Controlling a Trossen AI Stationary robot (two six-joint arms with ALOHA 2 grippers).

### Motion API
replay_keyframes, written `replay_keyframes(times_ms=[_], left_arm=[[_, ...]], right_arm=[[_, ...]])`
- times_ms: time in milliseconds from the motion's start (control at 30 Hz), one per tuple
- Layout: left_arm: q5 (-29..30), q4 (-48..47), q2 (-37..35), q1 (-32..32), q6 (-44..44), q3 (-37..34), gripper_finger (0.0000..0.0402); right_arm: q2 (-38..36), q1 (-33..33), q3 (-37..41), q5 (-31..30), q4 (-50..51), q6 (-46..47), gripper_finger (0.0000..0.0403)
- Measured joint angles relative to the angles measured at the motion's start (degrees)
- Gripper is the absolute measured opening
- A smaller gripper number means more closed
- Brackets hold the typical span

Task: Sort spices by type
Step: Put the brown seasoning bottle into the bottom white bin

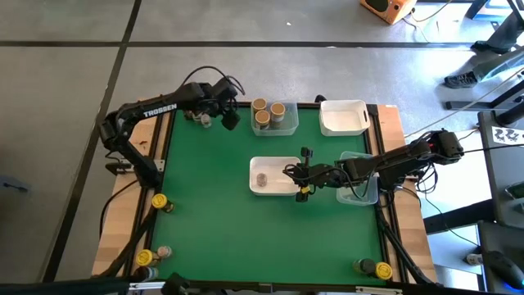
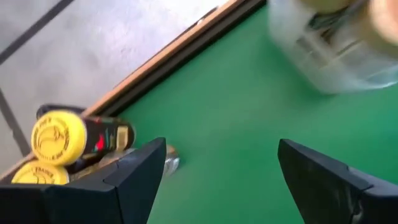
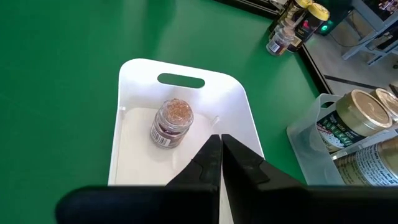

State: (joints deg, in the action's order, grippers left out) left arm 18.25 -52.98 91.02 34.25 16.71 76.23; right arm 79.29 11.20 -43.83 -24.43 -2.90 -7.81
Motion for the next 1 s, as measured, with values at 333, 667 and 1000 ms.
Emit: replay_keyframes(times_ms=[333, 667, 1000], left_arm=[[0.7, 5.2, 0.0, 4.6, 2.5, -9.8, 0.0308], [3.8, 9.1, 4.7, 6.8, 2.4, -13.1, 0.0308], [7.8, 9.3, 7.6, 7.4, 1.2, -13.2, 0.0308]], right_arm=[[0.0, 0.0, 0.0, 0.0, 0.0, 0.0, 0.0014], [0.7, -0.4, 0.0, 0.0, -0.2, -0.2, 0.0014], [3.9, -2.8, 0.0, 1.6, -0.5, -0.1, 0.0014]])
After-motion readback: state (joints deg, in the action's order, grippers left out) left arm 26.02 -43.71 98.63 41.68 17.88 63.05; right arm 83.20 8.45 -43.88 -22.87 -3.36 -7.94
